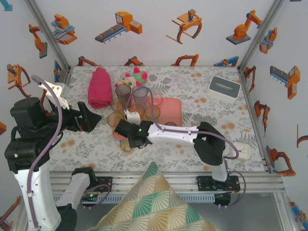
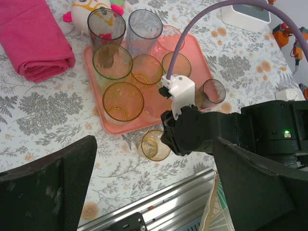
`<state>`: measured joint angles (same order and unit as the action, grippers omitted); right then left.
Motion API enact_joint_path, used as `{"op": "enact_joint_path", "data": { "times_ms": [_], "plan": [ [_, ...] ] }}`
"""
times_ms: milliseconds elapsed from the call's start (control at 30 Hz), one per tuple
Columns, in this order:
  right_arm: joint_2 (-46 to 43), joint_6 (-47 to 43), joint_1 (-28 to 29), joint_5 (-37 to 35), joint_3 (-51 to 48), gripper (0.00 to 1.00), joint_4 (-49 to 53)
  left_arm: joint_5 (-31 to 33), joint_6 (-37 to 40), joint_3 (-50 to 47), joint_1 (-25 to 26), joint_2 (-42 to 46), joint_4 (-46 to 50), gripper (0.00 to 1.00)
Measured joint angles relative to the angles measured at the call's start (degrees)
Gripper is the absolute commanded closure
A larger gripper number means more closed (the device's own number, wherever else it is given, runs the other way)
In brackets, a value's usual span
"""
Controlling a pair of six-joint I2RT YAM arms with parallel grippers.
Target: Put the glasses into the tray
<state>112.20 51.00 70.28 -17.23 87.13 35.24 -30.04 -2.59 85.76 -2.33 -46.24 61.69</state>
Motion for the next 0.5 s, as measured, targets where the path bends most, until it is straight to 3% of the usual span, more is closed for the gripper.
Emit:
{"op": "enact_joint_path", "data": {
  "times_ms": [500],
  "plan": [
    [0.42,-0.72,-0.02,0.02,0.00,0.91,-0.09,0.02,0.02,0.00,0.00,0.00,0.00,0.03]
  ]
}}
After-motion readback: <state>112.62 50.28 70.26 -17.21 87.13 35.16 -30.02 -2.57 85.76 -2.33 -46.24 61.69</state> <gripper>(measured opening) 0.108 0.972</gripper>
